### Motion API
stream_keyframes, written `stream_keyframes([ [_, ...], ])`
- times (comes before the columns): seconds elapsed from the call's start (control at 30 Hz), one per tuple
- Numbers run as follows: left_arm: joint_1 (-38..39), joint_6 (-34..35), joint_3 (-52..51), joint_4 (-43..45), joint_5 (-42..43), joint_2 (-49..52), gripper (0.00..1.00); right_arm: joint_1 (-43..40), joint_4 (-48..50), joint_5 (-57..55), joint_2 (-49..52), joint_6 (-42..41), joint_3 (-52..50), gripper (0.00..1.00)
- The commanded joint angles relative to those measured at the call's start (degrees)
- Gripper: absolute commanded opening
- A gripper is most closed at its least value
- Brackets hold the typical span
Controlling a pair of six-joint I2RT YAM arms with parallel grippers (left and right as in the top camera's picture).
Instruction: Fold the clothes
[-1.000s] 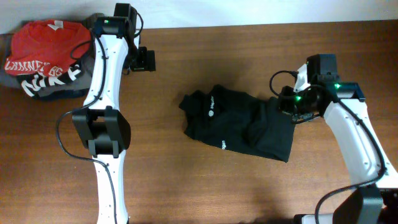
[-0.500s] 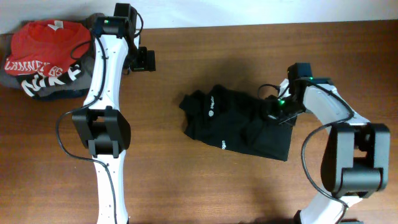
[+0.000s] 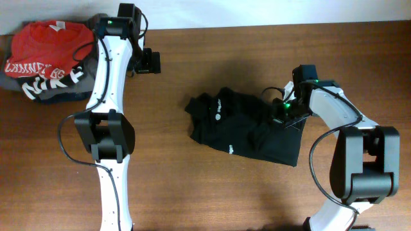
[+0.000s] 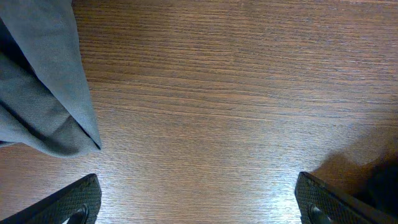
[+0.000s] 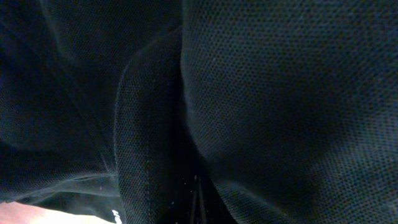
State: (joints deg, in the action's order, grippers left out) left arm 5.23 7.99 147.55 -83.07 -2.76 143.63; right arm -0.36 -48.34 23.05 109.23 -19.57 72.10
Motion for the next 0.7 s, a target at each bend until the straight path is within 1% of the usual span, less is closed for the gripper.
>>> stream_keyframes([
  [0.0, 0.0, 0.1, 0.7, 0.2, 0.5, -1.9, 0.99, 2.9, 0.7, 0.5, -1.0, -0.6, 0.1, 0.05],
  [0.17, 0.0, 0.1, 0.7, 0.1, 0.5, -1.9, 0.99, 8.9, 4.5, 0.5, -0.1, -3.3, 0.1, 0.04],
  [0.27, 0.0, 0.1, 0.7, 0.1, 0.5, -1.9, 0.99, 12.6, 6.8, 0.0, -0.1, -3.5, 0.1, 0.04],
  [0.4, 0.0, 0.1, 0.7, 0.0, 0.5, -1.9, 0.99, 12.7, 6.3, -2.7, -0.5, -5.4, 0.4, 0.04],
  [0.53, 0.0, 0.1, 0.7, 0.1, 0.5, -1.9, 0.99, 10.0, 1.9, -3.0, -3.2, -4.5, 3.8, 0.04],
  [0.67, 0.0, 0.1, 0.7, 0.2, 0.5, -1.9, 0.99, 6.2, -7.1, -4.7, -7.2, -1.1, 10.7, 0.06],
])
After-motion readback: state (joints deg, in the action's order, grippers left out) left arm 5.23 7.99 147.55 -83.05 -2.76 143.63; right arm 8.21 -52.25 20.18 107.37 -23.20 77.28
